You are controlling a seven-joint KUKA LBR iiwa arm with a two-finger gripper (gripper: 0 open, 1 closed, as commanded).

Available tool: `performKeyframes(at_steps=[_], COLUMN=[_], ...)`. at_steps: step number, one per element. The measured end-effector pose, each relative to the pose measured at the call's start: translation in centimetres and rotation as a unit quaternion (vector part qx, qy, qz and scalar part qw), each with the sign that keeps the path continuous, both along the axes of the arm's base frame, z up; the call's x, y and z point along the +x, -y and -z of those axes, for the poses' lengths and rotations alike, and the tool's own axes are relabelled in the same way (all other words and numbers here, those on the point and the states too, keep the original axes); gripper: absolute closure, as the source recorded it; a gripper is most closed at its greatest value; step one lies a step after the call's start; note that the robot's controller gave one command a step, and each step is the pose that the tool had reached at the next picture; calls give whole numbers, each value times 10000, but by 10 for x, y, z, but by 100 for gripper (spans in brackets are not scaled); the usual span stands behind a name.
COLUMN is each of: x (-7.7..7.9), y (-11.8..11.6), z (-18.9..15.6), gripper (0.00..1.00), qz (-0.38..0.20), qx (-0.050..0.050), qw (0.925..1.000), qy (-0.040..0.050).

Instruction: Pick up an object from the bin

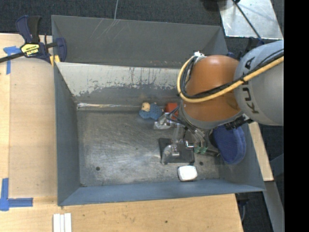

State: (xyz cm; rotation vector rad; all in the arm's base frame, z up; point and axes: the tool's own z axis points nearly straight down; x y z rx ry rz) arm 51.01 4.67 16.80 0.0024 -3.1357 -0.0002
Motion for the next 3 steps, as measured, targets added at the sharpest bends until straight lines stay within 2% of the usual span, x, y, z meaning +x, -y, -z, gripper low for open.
performKeyframes(at_steps=[1,2,3], x=[13,17,8], y=[55,53,61], z=[91,85,-57], gripper=[0,100,100], qz=[-21,-31,-100], qx=[-5,0,-6], qw=[10000,9999,9999], qy=[44,101,87])
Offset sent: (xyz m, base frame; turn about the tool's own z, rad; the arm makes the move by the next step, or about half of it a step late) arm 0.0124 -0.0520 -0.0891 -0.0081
